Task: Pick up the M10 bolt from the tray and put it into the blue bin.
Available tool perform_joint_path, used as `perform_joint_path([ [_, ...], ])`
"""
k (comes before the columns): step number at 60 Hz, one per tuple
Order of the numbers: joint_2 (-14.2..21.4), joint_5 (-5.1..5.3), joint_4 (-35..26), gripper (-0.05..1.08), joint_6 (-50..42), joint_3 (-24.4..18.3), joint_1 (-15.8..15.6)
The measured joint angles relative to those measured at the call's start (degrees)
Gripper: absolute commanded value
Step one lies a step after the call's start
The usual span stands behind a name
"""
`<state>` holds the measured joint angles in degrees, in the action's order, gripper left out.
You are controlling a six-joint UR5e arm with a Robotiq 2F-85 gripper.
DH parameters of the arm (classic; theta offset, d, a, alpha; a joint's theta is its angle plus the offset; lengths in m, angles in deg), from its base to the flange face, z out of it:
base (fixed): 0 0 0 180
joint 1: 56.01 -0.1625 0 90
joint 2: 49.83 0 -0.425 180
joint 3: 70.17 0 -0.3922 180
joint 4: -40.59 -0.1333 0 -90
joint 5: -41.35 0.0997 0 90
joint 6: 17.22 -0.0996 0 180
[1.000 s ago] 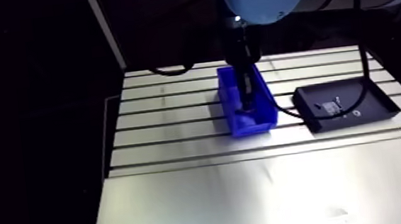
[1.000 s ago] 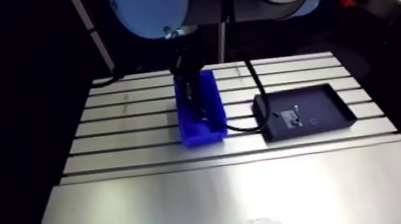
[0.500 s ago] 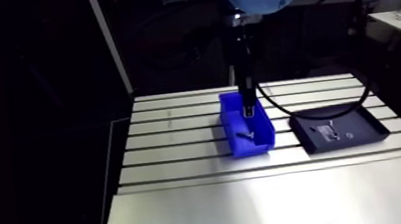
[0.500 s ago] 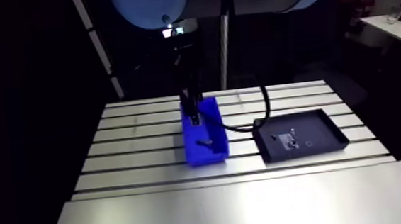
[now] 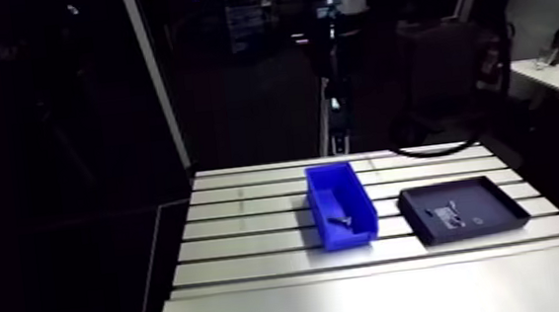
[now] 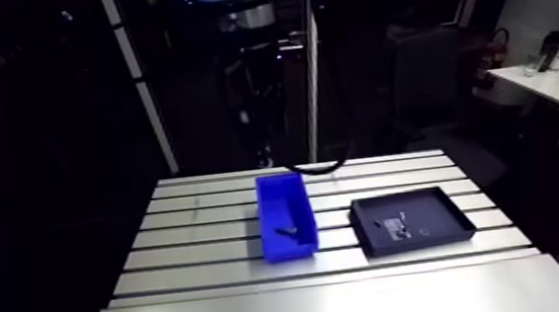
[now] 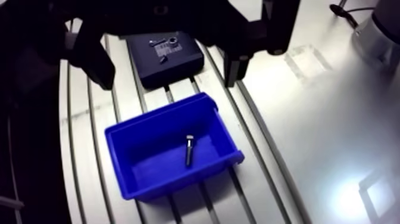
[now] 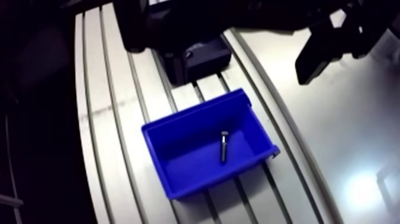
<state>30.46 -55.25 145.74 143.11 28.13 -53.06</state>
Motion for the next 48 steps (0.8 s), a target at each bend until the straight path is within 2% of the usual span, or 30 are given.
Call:
perform_joint_path([
  [9, 0.7, 0.28, -1.4, 0.01, -13.8, -2.9, 0.4],
  [26, 0.9, 1.81, -4.7, 0.01, -39.3, -7.3, 3.7],
  [35, 1.1, 2.76, -7.4, 0.01, -49.2, -9.0, 5.6],
  [48, 1.6, 3.99, -11.0, 0.01, -58.1, -10.8, 7.0],
])
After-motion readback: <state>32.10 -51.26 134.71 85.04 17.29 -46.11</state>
